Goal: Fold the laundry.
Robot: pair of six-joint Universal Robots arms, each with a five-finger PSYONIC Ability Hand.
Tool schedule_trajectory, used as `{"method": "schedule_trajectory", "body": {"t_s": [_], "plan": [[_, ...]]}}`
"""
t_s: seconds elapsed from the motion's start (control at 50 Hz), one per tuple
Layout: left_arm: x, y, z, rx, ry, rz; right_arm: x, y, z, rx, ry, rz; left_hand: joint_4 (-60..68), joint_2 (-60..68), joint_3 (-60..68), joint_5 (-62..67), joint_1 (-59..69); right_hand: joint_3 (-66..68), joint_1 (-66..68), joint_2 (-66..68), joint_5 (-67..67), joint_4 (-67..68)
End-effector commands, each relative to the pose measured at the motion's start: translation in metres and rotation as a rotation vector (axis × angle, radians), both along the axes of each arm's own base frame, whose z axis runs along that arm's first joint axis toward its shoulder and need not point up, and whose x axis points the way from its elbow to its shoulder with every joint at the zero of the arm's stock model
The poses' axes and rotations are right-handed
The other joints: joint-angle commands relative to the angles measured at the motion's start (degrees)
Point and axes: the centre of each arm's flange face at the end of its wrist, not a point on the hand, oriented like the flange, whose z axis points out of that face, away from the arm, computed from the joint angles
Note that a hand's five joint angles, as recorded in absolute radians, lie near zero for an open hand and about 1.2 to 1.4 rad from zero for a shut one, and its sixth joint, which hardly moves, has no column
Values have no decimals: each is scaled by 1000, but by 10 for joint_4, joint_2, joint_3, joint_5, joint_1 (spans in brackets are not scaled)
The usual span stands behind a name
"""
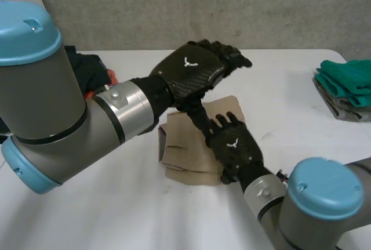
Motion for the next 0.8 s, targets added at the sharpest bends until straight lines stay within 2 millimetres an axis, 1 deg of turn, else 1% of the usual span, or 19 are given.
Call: {"method": "schedule_trajectory", "body": {"t_s": [0.02,0.16,0.26,0.36,0.4,0.44,0.46,0.48,0.54,0.56,0.58,0.6,0.64,0.7,0.76,0.8], "plan": [[-2,4,-3,8,-5,-29,7,-11,-12,-75,40,2,-9,-8,-13,-20,-4,-24,-37,-26,-27,-23],[-3,5,-3,8,-5,-29,13,-19,-24,-110,82,10,-9,-8,-13,-20,-4,-13,-26,-16,-17,-12],[-2,4,-3,8,-6,-25,21,-29,-23,-127,69,10,-9,-8,-13,-20,-4,120,106,117,116,121],[-2,3,-4,9,-6,-23,29,-40,-23,-139,57,5,-7,-7,-11,-18,-2,221,207,218,217,222],[-1,3,-3,8,-6,-22,32,-45,-20,-152,46,2,-7,-7,-11,-18,-2,276,263,274,273,277],[-1,3,-3,8,-5,-22,34,-48,-18,-159,36,1,-7,-7,-11,-18,-2,301,288,299,298,303],[-1,3,-3,8,-5,-22,35,-49,-16,-164,33,1,-7,-7,-11,-18,-2,325,312,322,322,326],[-1,2,-3,8,-6,-20,37,-52,-17,-166,27,0,-7,-7,-11,-18,-2,388,375,386,385,390],[-1,2,-3,9,-5,-18,41,-57,-17,-169,21,1,-7,-7,-11,-18,-2,483,470,480,480,484],[-1,2,-3,8,-6,-18,42,-61,-19,-167,23,-3,-7,-7,-11,-18,-2,586,573,584,583,588],[-1,2,-3,7,-5,-18,42,-63,-19,-164,25,-5,-7,-7,-11,-18,-2,647,634,645,644,649],[-1,1,-3,8,-4,-17,43,-64,-19,-160,28,-5,-7,-7,-11,-18,-2,676,662,673,672,677],[-1,1,-3,8,-4,-17,45,-68,-17,-149,34,-4,-7,-7,-11,-18,-2,676,663,674,673,677],[0,1,-2,4,-3,-14,43,-73,-15,-133,37,-13,-5,-5,-9,-16,-1,676,663,674,673,677],[2,-2,-1,1,-1,-5,26,-93,-6,-114,21,-72,-7,-7,-11,-18,-2,676,663,674,673,677],[3,-4,1,-2,1,1,19,-101,1,-119,9,-95,-5,-5,-9,-16,-1,676,663,674,673,677]]}}
